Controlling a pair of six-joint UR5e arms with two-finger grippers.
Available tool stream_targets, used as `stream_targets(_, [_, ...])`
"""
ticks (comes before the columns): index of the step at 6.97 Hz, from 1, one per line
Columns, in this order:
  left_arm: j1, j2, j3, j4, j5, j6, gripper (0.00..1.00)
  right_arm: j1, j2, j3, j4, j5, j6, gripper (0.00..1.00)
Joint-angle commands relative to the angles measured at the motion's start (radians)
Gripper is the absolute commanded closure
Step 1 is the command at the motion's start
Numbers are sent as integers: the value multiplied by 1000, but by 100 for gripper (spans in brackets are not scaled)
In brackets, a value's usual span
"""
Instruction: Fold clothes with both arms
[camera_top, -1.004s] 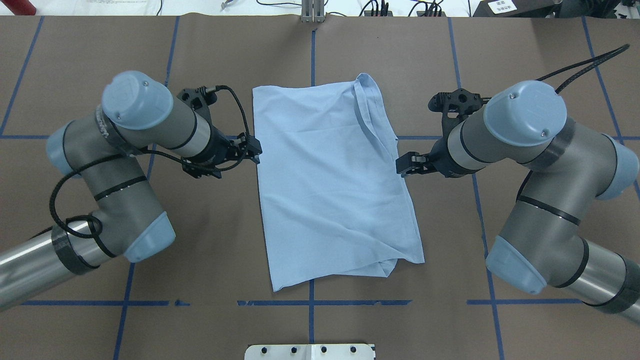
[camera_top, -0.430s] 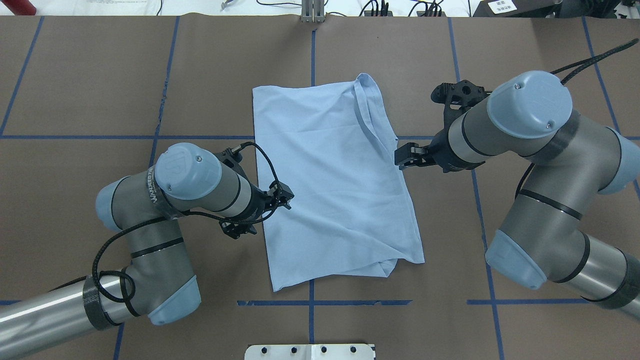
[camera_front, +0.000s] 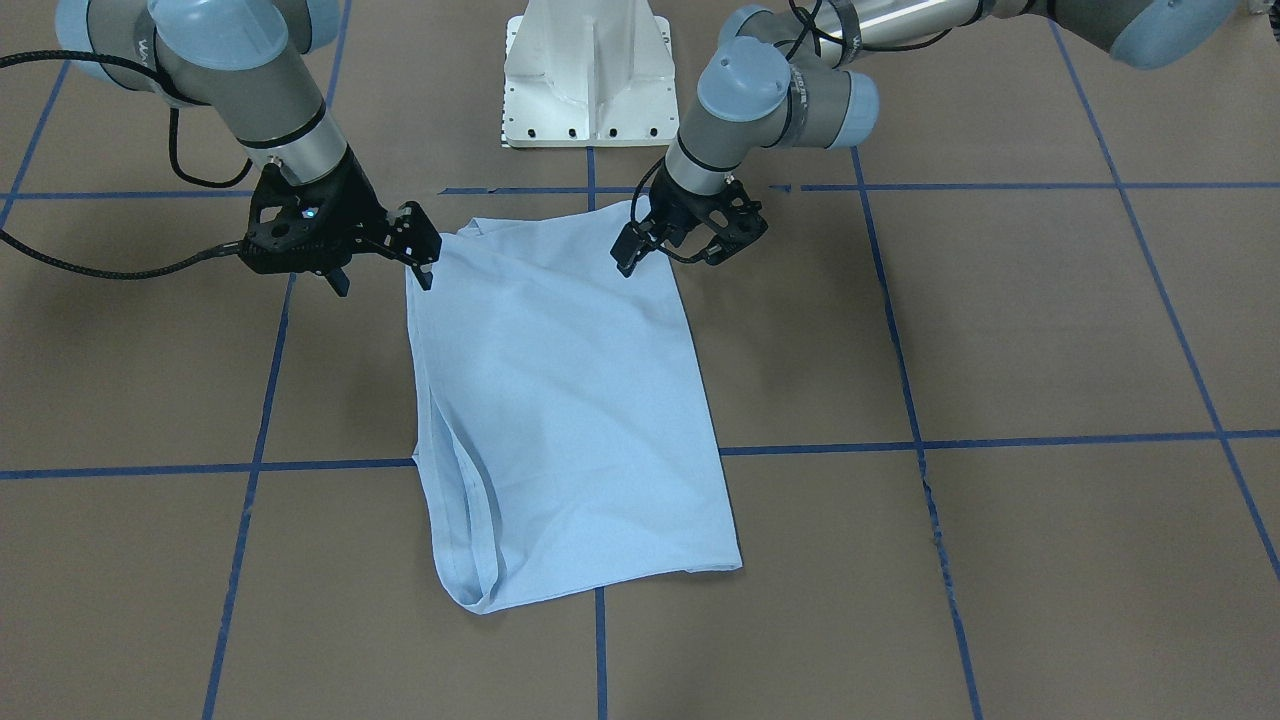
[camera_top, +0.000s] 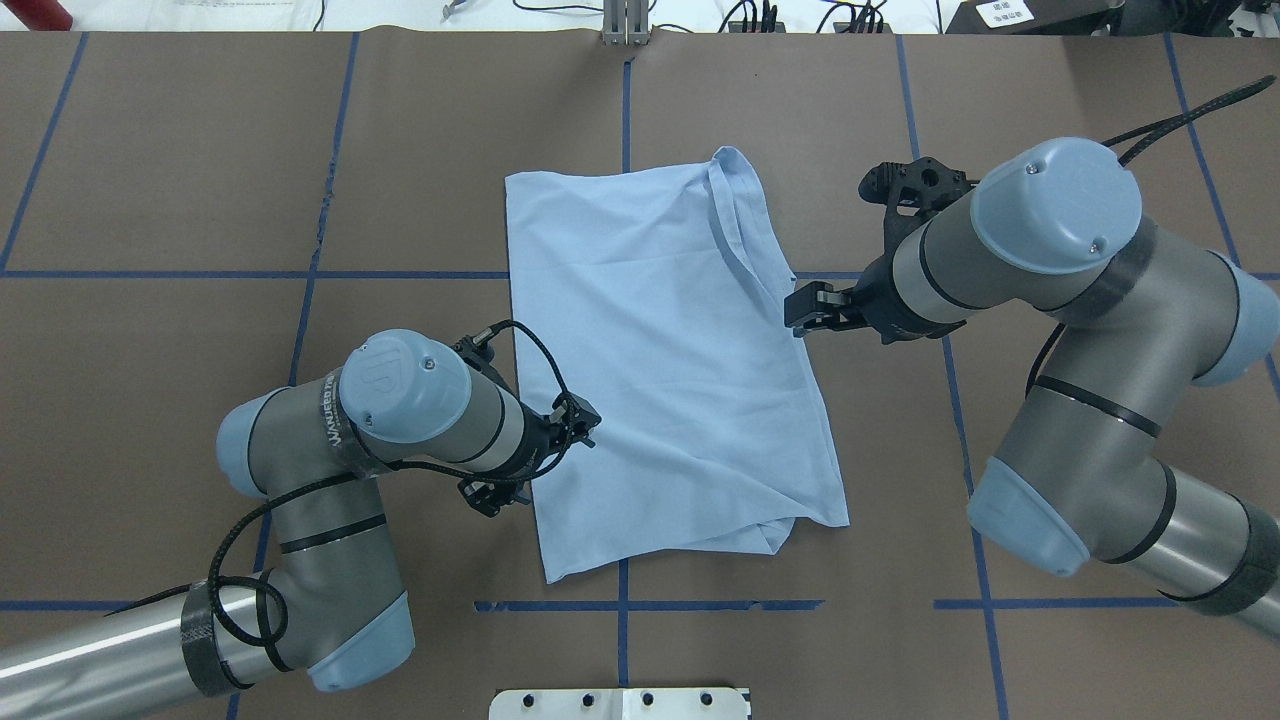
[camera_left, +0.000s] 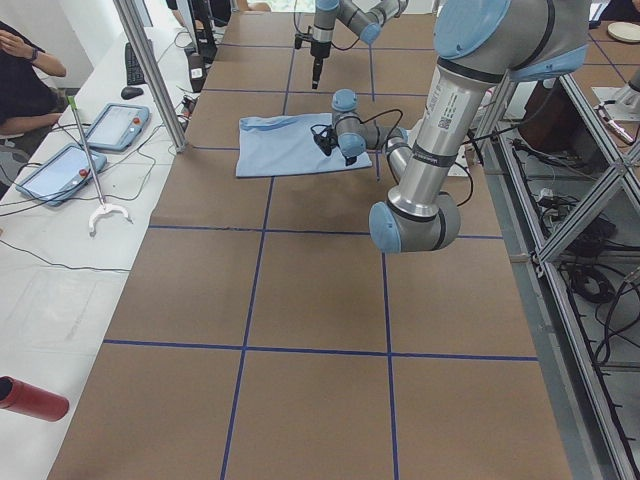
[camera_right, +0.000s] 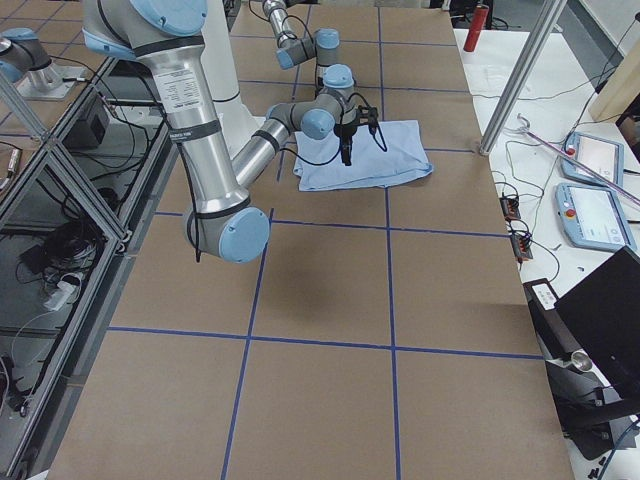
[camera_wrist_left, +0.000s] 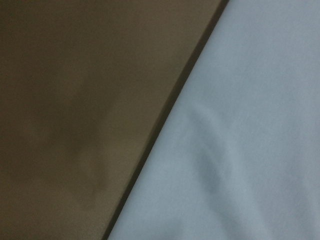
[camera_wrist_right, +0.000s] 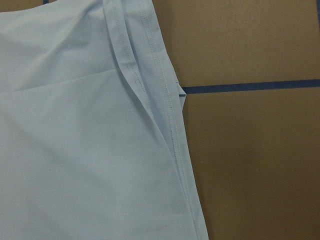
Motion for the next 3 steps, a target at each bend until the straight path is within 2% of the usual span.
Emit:
stream_targets(1, [32,-1,-18,51,3,-33,0,0,6,7,9,38,2,0])
stream_targets(3, [74,5,-50,89,17,-77,0,-1,9,6,17,40,3,0])
